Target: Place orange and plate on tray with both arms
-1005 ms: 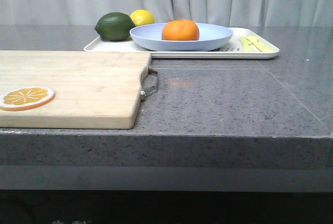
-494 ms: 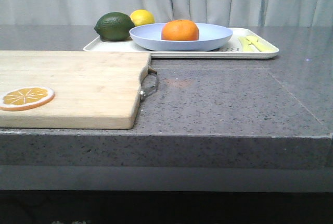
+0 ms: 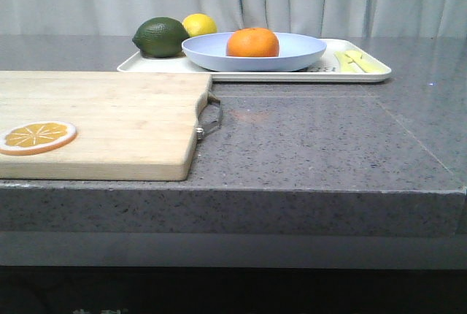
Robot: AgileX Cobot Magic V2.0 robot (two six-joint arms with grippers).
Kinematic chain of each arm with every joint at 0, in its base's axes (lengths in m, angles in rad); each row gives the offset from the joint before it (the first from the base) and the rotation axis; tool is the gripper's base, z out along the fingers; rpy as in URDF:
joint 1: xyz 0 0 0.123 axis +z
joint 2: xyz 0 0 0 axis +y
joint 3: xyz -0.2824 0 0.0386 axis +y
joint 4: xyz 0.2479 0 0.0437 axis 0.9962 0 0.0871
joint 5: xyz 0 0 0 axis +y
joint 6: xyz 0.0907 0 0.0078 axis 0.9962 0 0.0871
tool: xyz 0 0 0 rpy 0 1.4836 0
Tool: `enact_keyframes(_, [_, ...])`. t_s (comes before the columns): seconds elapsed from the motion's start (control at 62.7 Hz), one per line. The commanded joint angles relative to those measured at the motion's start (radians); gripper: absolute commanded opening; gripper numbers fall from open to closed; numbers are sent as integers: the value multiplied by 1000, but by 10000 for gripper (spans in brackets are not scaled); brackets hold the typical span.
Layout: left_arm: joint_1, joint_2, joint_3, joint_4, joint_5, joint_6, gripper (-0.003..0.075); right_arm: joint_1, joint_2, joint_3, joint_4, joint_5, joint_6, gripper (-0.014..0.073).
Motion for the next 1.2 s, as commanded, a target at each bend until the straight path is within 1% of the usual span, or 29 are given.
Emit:
enact_keyframes(0.0, [2, -20, 4, -8, -83, -8, -18, 0, -24, -4, 2, -89, -9, -68])
enact_keyframes(0.207, [2, -20, 4, -8, -83, -8, -18, 0, -24, -4, -2, -131, 9, -68])
enact_keyframes(0.255, [2, -20, 4, -8, -83, -8, -18, 0, -24, -4, -29, -156, 58, -68])
enact_keyframes(0.335, [2, -20, 4, -8, -83, -8, -18, 0, -24, -4, -110, -195, 190, -68])
enact_keyframes(0.415, [2, -20, 4, -8, -83, -8, -18, 0, -24, -4, -144, -200, 265, -68])
enact_keyframes(0.702, [2, -20, 4, -8, -83, -8, -18, 0, -24, -4, -147, -172, 269, -68])
enact_keyframes(0.925, [2, -20, 4, -8, -83, -8, -18, 0, -24, -4, -208, -166, 346, -68])
enact_keyframes(1.18, [2, -20, 4, -8, -83, -8, -18, 0, -24, -4, -209, -150, 349, -68])
